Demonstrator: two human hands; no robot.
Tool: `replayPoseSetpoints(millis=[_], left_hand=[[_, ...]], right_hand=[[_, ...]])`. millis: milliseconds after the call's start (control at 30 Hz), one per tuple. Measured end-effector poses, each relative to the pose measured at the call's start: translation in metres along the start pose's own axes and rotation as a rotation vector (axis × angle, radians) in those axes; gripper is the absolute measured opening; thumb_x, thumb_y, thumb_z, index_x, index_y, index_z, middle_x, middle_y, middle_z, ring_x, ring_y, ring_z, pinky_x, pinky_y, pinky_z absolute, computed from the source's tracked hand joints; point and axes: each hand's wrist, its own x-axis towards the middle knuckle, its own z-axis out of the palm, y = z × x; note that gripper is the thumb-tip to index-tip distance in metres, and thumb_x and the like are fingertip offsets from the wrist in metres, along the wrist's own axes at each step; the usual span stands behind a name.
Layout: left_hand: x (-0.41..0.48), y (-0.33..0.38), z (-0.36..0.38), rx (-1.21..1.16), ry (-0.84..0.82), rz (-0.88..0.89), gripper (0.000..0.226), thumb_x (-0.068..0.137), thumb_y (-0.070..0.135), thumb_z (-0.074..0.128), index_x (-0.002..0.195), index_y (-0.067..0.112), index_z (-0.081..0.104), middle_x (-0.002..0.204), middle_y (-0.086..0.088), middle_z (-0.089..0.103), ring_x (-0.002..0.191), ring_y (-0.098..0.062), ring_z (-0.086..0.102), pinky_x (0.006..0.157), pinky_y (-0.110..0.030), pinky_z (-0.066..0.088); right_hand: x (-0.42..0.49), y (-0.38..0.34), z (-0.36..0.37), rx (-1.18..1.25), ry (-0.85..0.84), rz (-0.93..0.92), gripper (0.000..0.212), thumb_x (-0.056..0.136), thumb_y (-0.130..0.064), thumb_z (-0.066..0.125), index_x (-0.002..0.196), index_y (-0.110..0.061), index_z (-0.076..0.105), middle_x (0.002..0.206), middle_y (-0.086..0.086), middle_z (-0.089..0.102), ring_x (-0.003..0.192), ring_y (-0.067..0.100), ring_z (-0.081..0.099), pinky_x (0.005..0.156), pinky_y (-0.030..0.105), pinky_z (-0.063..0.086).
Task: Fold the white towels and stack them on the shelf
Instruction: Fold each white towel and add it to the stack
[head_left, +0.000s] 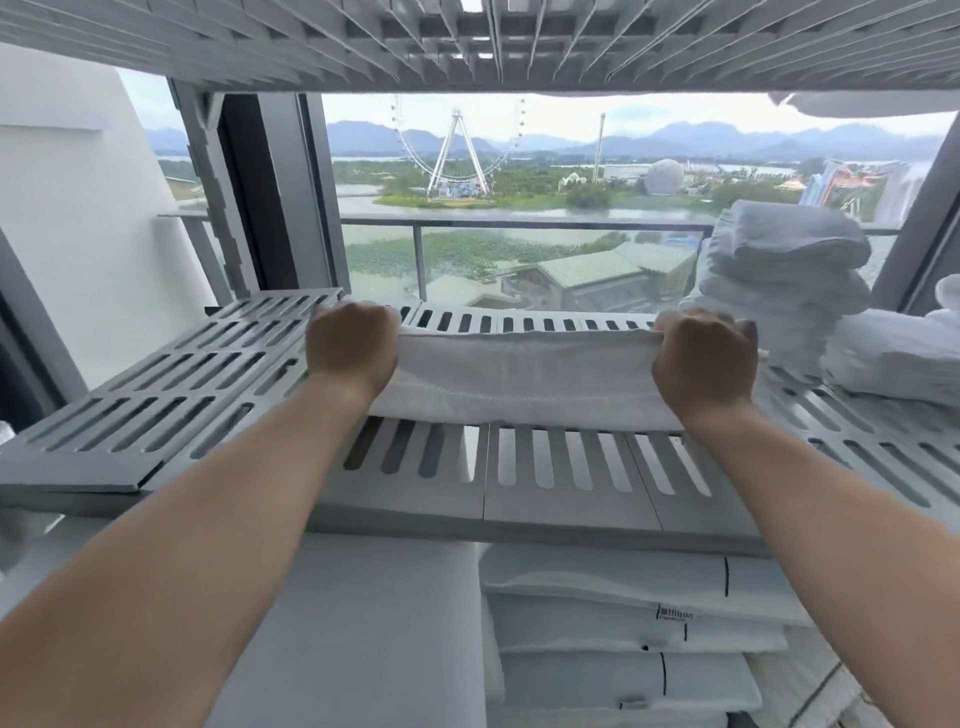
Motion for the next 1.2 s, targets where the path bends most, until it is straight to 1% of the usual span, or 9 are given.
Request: replayPoseSetpoints(millis=[100,333,433,500,733,900,1000,1100,1200], left_hand=[[0.027,-0.003,0.001,-0.009,0.014,0.025,0.029,0.077,-0.012,0.047,0.066,0.014,0.053,0.058,-0.003,0.045,0.06,-0.025,0.046,0.078,-0.043,0.047],[0.09,0.001,0.015,-0.005,0.024,0.089,0.025,0.08,-0.011,0.046,0.073,0.012,0.052,0.053,-0.004,0.04,0.049,-0.018,0.033,0.087,-0.047,0.046],[0.107,0.009,0.031,0.033,0.003,0.095,0.025,0.082,-0.011,0.043,0.076,0.01,0.057,0.056,-0.005,0.047,0.053,-0.021,0.043,0.09,-0.046,0.046],[0.114,0.016,0.046,0.045,-0.033,0.082,0.027,0.08,-0.011,0.042,0.077,0.009,0.06,0.06,-0.007,0.053,0.061,-0.024,0.05,0.092,-0.045,0.045],[0.102,0.029,0.105,0.03,-0.336,-0.044,0.036,0.086,-0.003,0.036,0.101,0.012,0.064,0.098,-0.011,0.067,0.094,-0.031,0.059,0.098,-0.047,0.044],[0.112,0.032,0.114,0.07,-0.388,-0.022,0.046,0.09,0.003,0.037,0.127,0.019,0.057,0.127,-0.014,0.058,0.121,-0.034,0.05,0.109,-0.052,0.035],[0.115,0.048,0.109,-0.029,-0.311,0.065,0.048,0.087,0.001,0.042,0.126,0.022,0.061,0.122,-0.007,0.063,0.114,-0.029,0.056,0.107,-0.049,0.039],[0.11,0.072,0.101,-0.253,-0.268,0.1,0.048,0.085,0.002,0.046,0.124,0.024,0.063,0.123,-0.002,0.067,0.113,-0.026,0.059,0.103,-0.042,0.04],[0.109,0.093,0.095,-0.435,-0.321,0.123,0.039,0.092,0.013,0.044,0.124,0.026,0.062,0.126,-0.001,0.068,0.114,-0.024,0.06,0.103,-0.042,0.043]], right_hand=[[0.022,-0.003,0.01,-0.006,0.019,0.016,0.021,0.082,0.002,0.052,0.087,-0.005,0.071,0.08,0.017,0.063,0.077,0.035,0.06,0.079,0.041,0.041],[0.061,-0.002,0.037,-0.001,0.017,0.045,0.02,0.08,0.002,0.053,0.089,-0.004,0.071,0.08,0.019,0.063,0.078,0.036,0.06,0.076,0.04,0.037],[0.069,0.001,0.054,0.021,-0.017,0.054,0.02,0.077,0.002,0.053,0.088,-0.004,0.07,0.081,0.019,0.065,0.08,0.036,0.06,0.075,0.038,0.031],[0.072,0.002,0.066,0.045,-0.068,0.074,0.021,0.077,-0.001,0.053,0.089,-0.006,0.07,0.082,0.019,0.067,0.083,0.037,0.061,0.079,0.039,0.035],[0.067,0.003,0.116,0.172,-0.475,0.053,0.027,0.085,-0.014,0.047,0.104,-0.016,0.066,0.104,0.013,0.068,0.099,0.032,0.06,0.097,0.045,0.043],[0.078,0.003,0.123,0.212,-0.56,0.037,0.028,0.086,-0.029,0.047,0.107,-0.025,0.064,0.108,0.006,0.068,0.108,0.031,0.058,0.1,0.047,0.039],[0.078,-0.001,0.125,0.165,-0.5,0.037,0.026,0.087,-0.028,0.049,0.105,-0.025,0.068,0.104,0.005,0.07,0.105,0.031,0.059,0.097,0.046,0.035],[0.07,0.0,0.128,0.162,-0.334,0.024,0.02,0.089,-0.023,0.056,0.1,-0.024,0.072,0.096,0.006,0.073,0.101,0.032,0.06,0.099,0.044,0.032],[0.068,0.004,0.127,0.164,-0.176,-0.012,0.017,0.086,-0.017,0.064,0.101,-0.021,0.072,0.097,0.008,0.074,0.101,0.034,0.06,0.101,0.046,0.033]])
